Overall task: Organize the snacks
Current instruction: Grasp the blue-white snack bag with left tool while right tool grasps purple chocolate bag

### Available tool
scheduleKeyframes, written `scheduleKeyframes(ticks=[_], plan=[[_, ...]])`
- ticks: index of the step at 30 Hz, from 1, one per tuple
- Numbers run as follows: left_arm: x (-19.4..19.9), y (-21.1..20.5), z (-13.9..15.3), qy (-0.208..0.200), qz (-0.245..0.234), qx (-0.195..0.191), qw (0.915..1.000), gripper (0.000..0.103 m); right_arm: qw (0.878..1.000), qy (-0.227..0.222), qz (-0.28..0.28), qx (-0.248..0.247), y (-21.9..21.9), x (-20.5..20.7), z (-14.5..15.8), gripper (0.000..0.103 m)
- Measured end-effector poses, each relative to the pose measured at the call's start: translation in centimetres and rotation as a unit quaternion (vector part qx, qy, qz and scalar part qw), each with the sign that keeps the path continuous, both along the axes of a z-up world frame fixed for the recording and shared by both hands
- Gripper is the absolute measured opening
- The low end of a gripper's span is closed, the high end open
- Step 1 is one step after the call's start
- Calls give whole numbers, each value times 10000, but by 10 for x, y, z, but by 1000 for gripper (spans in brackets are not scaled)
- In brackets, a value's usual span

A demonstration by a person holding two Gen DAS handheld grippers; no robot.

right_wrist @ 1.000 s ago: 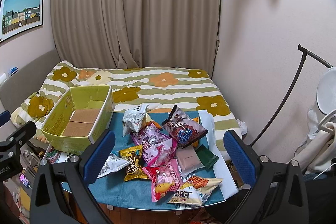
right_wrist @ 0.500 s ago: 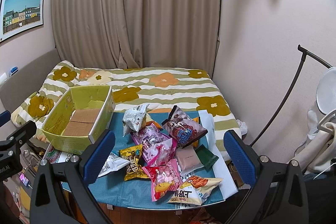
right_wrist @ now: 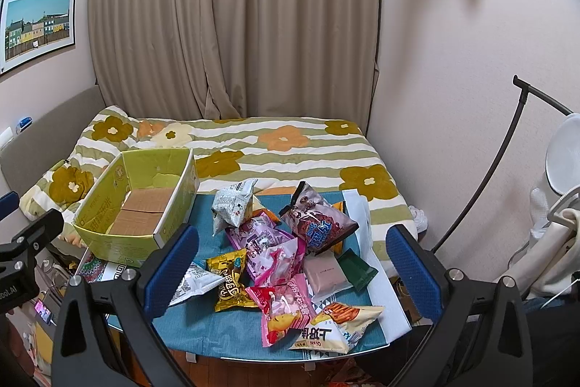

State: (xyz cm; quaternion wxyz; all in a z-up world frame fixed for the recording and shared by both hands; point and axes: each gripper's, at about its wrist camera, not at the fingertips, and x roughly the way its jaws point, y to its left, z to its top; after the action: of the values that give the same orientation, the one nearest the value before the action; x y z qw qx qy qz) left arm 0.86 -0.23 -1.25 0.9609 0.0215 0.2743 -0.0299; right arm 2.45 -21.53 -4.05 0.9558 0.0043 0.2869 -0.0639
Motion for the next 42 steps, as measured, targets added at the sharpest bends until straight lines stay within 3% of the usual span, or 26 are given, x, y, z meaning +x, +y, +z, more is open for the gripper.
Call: scheduleKeyframes(ticks=[9, 17, 22, 30, 42], plan=[[14, 3, -7, 362, -73, -71, 9993, 103, 9999, 61, -58, 86, 1, -2, -2, 103], [48, 14, -50, 1145, -144, -375, 9926, 103, 9991, 351, -179, 143, -8, 9, -26, 103], [76, 10, -89, 1756, 13, -680, 9821, 103, 9981, 589, -69, 156, -24, 28, -48, 103], [128, -2, -141, 2399, 601, -1090, 9628, 103, 9954, 910, 294, 91, -62, 86, -80, 103], [186, -20, -212, 3116, 1426, -1273, 9308, 103, 9786, 1601, 1251, -335, -98, 176, -142, 103]])
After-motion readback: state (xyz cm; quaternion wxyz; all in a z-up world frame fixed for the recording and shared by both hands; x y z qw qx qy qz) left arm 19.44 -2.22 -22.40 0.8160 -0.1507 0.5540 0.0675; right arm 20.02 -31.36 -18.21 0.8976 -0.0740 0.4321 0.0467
